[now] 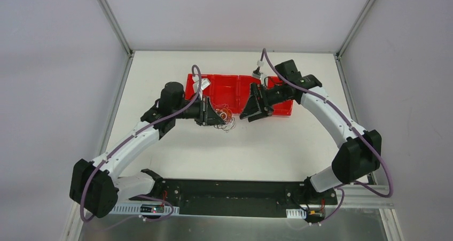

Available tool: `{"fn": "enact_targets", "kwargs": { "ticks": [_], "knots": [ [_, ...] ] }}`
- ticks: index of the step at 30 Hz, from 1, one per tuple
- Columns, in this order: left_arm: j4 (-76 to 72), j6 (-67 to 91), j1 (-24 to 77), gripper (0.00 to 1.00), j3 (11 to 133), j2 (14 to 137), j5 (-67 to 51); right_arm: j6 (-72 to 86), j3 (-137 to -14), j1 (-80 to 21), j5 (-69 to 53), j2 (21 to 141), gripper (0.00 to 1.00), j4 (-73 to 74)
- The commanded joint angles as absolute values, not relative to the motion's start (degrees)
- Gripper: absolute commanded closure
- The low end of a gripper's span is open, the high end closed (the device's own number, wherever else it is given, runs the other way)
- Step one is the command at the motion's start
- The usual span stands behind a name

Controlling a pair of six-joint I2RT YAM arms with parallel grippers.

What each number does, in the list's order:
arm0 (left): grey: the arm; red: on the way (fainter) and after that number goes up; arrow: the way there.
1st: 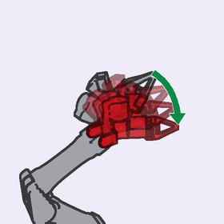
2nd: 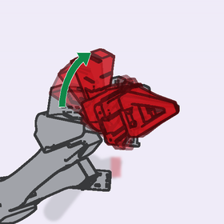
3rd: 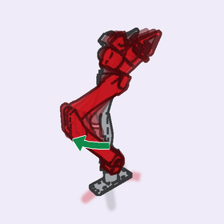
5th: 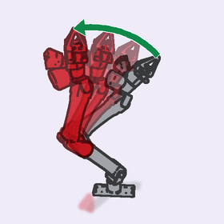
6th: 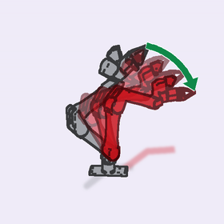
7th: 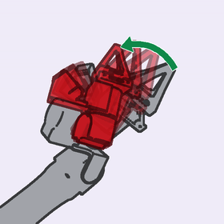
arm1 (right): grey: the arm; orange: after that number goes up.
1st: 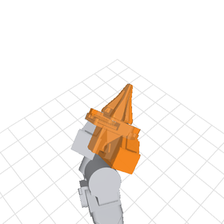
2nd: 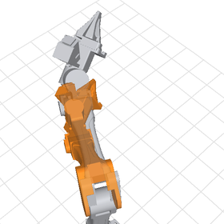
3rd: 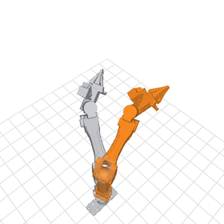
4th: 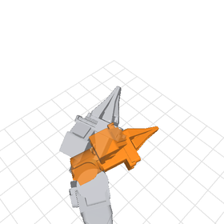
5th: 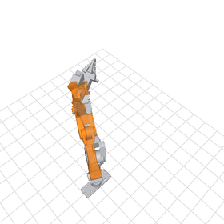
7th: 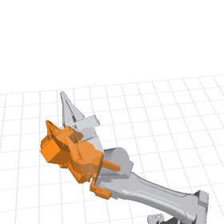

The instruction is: Untangle the cables

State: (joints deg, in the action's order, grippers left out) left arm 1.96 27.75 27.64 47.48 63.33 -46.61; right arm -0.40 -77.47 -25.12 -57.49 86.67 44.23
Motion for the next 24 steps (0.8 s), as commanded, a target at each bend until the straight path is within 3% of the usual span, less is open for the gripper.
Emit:
{"fn": "enact_targets", "kwargs": {
  "ticks": [1, 9, 11, 12, 15, 16, 17, 21, 24],
  "knots": [
    [-13.5, 46.94, 27.77, 1.0, 45.37, 65.62, -49.3, 3.51, -78.42, -26.46, -55.53, 83.75, 0.12, 41.75],
    [-17.86, 52.38, 28.07, 1.0, 47.22, 68.88, -48.57, 6.05, -81.79, -31.17, -49.62, 87.94, 0.08, 38.48],
    [-18.23, 52.31, 28.04, 1.0, 47.31, 68.72, -49.81, 5.94, -82.37, -31.72, -48.23, 89.05, 0.12, 37.96],
    [-17.97, 51.96, 27.99, 1.0, 47.26, 68.42, -50.5, 5.82, -82.5, -31.77, -48.78, 89.47, 0.18, 37.89],
    [-14.53, 50.01, 27.36, 1.0, 46.89, 66.98, -52.36, 3.8, -81.63, -31.52, -51.57, 88.24, 0.63, 38.36],
    [-14.28, 49.95, 26.84, 1.0, 46.31, 66.45, -53.17, 2.93, -80.97, -31.37, -52.17, 87.29, 0.86, 38.45],
    [-14.24, 49.68, 26.34, 1.0, 45.9, 65.84, -54.09, 1.88, -80.44, -31.29, -51.73, 86.36, 1.0, 38.97],
    [-4.86, 40.01, 25.3, 1.0, 47.87, 64.17, -58.35, -2.32, -79.44, -29.45, -50.22, 83.81, 1.0, 42.88],
    [5.38, 30.89, 23.71, 0.95, 48.92, 62.39, -59.33, -3.2, -78.68, -26.63, -51.18, 82.36, 1.0, 44.06]
  ]
}}
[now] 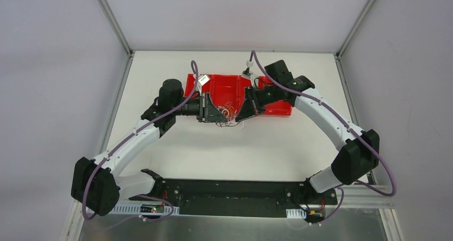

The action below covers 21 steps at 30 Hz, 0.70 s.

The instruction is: Untangle the cables

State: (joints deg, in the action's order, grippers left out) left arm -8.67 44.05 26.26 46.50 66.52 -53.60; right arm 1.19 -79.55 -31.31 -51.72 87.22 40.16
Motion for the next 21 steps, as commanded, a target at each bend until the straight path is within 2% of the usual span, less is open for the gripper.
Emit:
{"fn": "enact_targets", "kwargs": {
  "ticks": [1, 8, 9, 10, 17, 19, 20, 21],
  "knots": [
    [8.45, 28.49, 22.83, 0.94, 48.95, 61.72, -59.33, -3.43, -78.4, -25.74, -51.5, 81.85, 1.0, 44.19],
    [17.57, 16.31, 20.39, 0.91, 50.23, 59.94, -57.99, -4.43, -76.94, -23.99, -53.8, 79.96, 1.0, 45.15],
    [17.58, 16.11, 20.39, 0.93, 50.32, 60.09, -57.88, -3.99, -76.52, -24.01, -54.42, 79.91, 1.0, 44.64],
    [17.53, 16.15, 20.39, 1.0, 50.48, 60.32, -58.1, -3.74, -76.07, -24.0, -54.81, 79.87, 1.0, 44.14],
    [23.4, 11.14, 19.87, 1.0, 50.97, 59.72, -58.51, -6.94, -75.6, -19.66, -53.5, 77.96, 1.0, 46.91],
    [27.45, 6.77, 18.77, 0.76, 50.33, 59.58, -57.32, -8.4, -75.12, -16.17, -53.81, 76.63, 1.0, 48.62],
    [28.41, 5.54, 18.28, 0.71, 49.75, 59.63, -57.15, -9.25, -74.81, -14.89, -53.93, 76.1, 1.0, 49.53],
    [28.68, 5.03, 17.97, 0.72, 49.1, 59.75, -57.21, -10.5, -74.34, -14.11, -53.91, 75.61, 1.0, 50.38]
  ]
}}
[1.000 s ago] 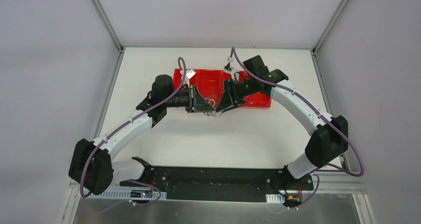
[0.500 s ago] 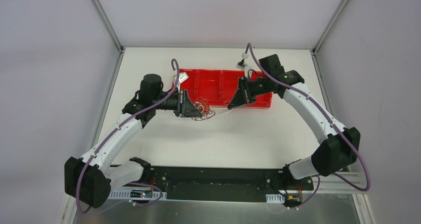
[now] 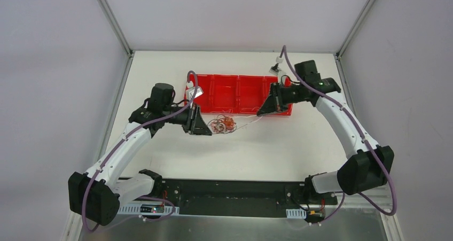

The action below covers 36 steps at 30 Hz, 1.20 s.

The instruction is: Untangle the cables

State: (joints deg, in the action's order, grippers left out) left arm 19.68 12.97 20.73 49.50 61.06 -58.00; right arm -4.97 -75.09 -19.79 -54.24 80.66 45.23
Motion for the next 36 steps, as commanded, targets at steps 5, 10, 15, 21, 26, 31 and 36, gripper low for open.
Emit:
{"fn": "enact_targets", "kwargs": {
  "ticks": [5, 10, 15, 21, 26, 31, 36],
  "knots": [
    [23.7, 9.39, 18.18, 1.0, 49.18, 61.33, -60.43, -8.34, -68.7, -14.56, -55.52, 73.82, 1.0, 48.35],
    [20.78, 10.36, 18.3, 1.0, 49.04, 61.09, -59.94, -8.32, -66.21, -16.32, -54.82, 74.78, 1.0, 47.9],
    [20.74, 11.3, 18.28, 1.0, 46.02, 61.75, -56.62, -15.3, -66.73, -18.72, -45.08, 79.41, 1.0, 53.91],
    [19.2, 14.73, 19.79, 0.98, 41.04, 70.72, -52.66, -19.74, -64.39, -23.2, -33.65, 82.46, 0.95, 53.22],
    [14.87, 16.14, 19.86, 0.59, 39.5, 75.89, -53.83, -20.56, -65.11, -26.84, -32.31, 87.13, 0.37, 52.59],
    [2.34, 25.11, 19.86, 0.47, 36.64, 76.75, -52.78, -15.73, -64.8, -29.2, -35.61, 88.9, 0.23, 44.32],
    [-6.08, 32.13, 21.26, 0.41, 34.35, 82.44, -50.37, -10.25, -65.55, -31.49, -38.08, 93.37, 0.23, 36.19]
  ]
}}
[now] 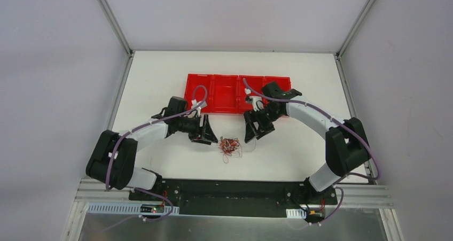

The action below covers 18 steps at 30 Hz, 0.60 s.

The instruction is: Untangle the cables

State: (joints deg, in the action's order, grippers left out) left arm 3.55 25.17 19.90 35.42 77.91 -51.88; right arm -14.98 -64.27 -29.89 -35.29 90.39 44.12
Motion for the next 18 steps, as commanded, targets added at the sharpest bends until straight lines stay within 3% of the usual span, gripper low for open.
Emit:
{"fn": "enact_targets", "kwargs": {
  "ticks": [1, 7, 14, 15, 18],
  "knots": [
    [-6.11, 32.23, 21.53, 0.4, 34.84, 83.64, -50.44, -9.54, -65.6, -31.81, -38.88, 94.56, 0.24, 34.88],
    [-8.13, 33.58, 25.56, 0.34, 36.47, 87.81, -50.51, -2.71, -64.42, -33.29, -42.57, 100.32, 0.35, 25.25],
    [-10.04, 36.06, 28.15, 0.38, 39.29, 95.14, -51.66, 2.98, -63.78, -35.35, -43.57, 105.42, 0.5, 19.98],
    [-10.85, 36.8, 28.21, 0.41, 39.29, 95.86, -52.21, 3.43, -63.45, -35.4, -43.57, 105.76, 0.52, 19.45],
    [-12.82, 38.2, 28.21, 0.7, 39.16, 96.81, -53.22, 4.23, -62.36, -35.52, -43.28, 105.68, 0.59, 18.37]
  ]
}}
